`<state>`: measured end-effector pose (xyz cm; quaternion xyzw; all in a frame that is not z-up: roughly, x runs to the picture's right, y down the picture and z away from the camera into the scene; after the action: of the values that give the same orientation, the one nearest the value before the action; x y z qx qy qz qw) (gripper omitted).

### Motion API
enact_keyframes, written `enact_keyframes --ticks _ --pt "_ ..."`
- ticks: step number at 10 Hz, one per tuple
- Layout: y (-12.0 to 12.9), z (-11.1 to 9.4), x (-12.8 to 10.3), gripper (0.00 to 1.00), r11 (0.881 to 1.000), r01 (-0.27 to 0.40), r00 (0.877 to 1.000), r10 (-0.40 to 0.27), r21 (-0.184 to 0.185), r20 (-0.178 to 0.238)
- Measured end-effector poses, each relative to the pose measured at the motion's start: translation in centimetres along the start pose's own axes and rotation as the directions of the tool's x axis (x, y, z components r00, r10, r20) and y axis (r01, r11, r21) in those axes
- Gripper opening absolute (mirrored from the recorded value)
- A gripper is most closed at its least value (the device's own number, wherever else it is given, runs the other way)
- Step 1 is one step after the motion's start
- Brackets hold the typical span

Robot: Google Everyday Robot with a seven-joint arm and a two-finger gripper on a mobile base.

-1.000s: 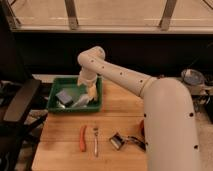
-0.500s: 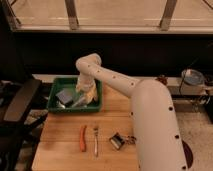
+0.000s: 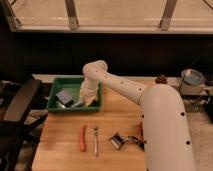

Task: Wipe purple bowl with towel

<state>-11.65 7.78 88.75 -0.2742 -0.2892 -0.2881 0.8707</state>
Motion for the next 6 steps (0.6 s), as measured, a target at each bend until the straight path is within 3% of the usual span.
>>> enact_keyframes --ticks 2,3,6 --pt "0.37 0.67 0.16 0.09 1.000 -0.006 1.000 0.005 0.030 0.030" --pt "0.36 0.92 0.23 0.02 0.999 -0.010 0.999 0.008 0.039 0.040" --pt "0.80 0.20 0.92 0.00 0.998 -0.022 0.999 0.020 0.066 0.031"
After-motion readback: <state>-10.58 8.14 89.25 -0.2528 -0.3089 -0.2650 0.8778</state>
